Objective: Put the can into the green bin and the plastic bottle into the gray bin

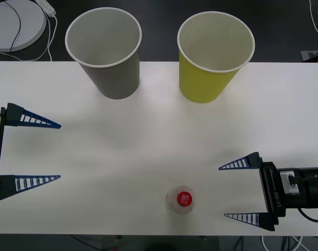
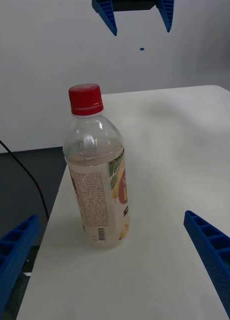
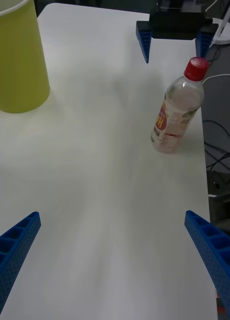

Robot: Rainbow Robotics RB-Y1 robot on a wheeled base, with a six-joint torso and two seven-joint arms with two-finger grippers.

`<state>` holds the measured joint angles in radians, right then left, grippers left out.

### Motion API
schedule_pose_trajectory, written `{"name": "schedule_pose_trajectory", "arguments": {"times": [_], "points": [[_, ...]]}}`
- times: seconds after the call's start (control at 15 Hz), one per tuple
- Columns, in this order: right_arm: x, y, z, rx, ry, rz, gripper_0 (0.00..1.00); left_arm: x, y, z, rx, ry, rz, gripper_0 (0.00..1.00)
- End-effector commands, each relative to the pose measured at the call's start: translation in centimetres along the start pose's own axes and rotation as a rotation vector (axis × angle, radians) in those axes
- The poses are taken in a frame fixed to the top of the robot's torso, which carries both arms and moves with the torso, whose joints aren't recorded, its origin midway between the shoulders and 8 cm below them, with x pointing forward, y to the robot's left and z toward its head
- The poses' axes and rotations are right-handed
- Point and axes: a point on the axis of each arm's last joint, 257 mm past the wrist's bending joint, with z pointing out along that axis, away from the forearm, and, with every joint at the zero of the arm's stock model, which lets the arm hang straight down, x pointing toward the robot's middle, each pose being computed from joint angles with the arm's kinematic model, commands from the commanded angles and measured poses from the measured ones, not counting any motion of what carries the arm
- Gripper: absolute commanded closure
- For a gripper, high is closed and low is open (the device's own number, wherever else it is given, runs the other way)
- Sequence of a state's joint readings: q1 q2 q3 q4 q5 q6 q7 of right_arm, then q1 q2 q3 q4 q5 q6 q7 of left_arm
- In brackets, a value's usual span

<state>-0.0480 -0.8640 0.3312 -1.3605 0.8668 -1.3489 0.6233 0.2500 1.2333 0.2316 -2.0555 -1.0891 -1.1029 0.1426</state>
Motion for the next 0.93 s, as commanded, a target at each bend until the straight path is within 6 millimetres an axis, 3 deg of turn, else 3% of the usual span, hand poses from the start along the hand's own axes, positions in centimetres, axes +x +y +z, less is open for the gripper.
{"name": "schedule_pose_trajectory", "arguments": {"times": [0.07, 0.93], "points": [[-0.2, 0.2, 1.1, -0.018, -0.018, -0.009, 0.0, 0.0, 0.0, 0.0, 0.0, 0.0, 0.0, 0.0], [0.0, 0.2, 5.9, -0.062, -0.023, -0.042, 0.0, 0.0, 0.0, 0.0, 0.0, 0.0, 0.0, 0.0]]}}
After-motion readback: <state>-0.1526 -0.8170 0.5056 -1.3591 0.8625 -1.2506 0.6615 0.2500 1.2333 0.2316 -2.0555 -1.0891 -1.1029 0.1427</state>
